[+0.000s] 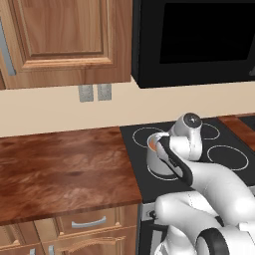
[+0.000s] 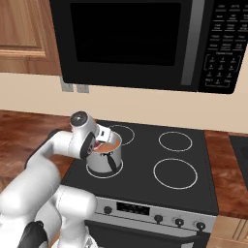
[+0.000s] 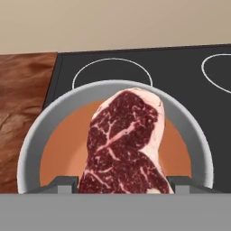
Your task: Retrieve the steak from the fridge and place it on the saucepan with marinade on the stove.
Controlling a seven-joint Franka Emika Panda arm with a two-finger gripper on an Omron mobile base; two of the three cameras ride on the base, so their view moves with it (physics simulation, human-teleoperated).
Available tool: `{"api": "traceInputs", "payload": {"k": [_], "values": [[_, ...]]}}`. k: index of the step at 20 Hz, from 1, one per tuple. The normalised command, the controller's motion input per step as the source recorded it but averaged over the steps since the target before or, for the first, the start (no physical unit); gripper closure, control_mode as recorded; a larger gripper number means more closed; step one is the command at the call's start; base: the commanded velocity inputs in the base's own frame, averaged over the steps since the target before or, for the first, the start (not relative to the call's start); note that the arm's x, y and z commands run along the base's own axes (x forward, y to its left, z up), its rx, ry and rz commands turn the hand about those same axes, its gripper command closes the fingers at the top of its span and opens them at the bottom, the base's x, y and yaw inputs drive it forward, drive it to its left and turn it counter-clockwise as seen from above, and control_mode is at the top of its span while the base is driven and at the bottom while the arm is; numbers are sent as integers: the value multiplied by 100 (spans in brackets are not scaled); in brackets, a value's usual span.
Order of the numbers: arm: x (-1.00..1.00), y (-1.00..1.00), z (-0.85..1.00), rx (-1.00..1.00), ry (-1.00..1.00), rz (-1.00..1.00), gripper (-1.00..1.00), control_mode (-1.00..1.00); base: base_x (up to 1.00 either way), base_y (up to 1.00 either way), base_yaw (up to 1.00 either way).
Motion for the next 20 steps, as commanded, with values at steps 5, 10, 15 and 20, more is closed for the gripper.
{"api": "traceInputs", "payload": {"k": [5, 10, 15, 20], "values": [[8, 0, -16, 0, 0, 0, 100, -100, 0, 0, 0], [12, 0, -10, 0, 0, 0, 100, -100, 0, 0, 0], [16, 0, -6, 0, 0, 0, 100, -100, 0, 0, 0], [10, 0, -11, 0, 0, 0, 100, -100, 0, 0, 0]]}}
